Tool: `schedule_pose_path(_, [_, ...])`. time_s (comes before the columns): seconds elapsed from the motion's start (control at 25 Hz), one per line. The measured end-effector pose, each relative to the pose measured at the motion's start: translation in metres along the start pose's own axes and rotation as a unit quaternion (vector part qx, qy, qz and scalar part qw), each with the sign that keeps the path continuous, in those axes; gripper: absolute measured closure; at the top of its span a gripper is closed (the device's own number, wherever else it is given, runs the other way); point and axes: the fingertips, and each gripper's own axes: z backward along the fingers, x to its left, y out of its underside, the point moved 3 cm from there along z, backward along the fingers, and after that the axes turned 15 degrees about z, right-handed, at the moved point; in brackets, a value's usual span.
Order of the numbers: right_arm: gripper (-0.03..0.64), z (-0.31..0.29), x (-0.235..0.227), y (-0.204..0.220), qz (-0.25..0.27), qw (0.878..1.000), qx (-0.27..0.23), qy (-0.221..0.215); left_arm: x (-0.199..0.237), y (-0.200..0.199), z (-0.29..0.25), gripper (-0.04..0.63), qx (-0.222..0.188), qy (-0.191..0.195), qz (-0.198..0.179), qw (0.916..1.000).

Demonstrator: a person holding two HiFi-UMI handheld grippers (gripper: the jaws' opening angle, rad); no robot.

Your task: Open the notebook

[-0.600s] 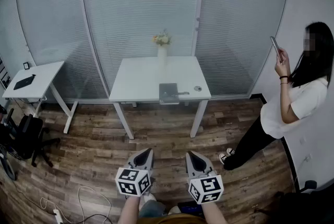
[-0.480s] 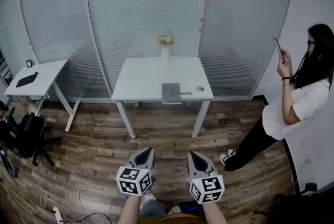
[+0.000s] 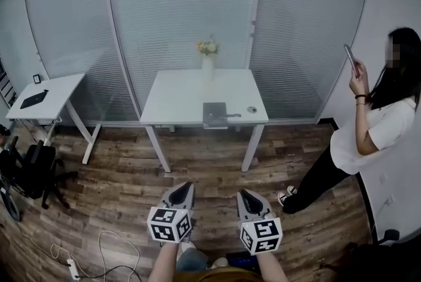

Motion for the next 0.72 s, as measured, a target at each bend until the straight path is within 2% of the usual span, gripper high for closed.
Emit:
schedule_pose_path(0.08, [0.541,0.002,-0.003,0.004,-0.002,1.0,0.008,-0.003,-0.002,0.002,-0.001,0.528,-0.001,0.002,0.008,1.0])
schedule_pose_path(0.16, [0.522,0.003,-0.006,0.007,-0.007,1.0,0.011,-0.005,-0.003,0.002,-0.002,0.483,-0.004,0.002,0.009,0.9999])
schedule_pose_path(0.32, [0.489,-0.004,-0.014,0.014,-0.018,1.0,0.018,-0.009,0.002,0.008,-0.013,0.419,0.018,-0.011,-0.008,0.9997])
schedule_pose_path(0.44, [0.485,-0.018,-0.025,0.018,-0.022,0.999,0.022,-0.006,0.008,0.005,-0.031,0.417,0.028,-0.022,-0.029,0.9989])
schedule_pose_path(0.72, [0.485,-0.076,-0.044,0.036,-0.021,0.998,0.049,-0.028,0.04,0.0,-0.084,0.417,0.037,-0.04,-0.016,0.9984])
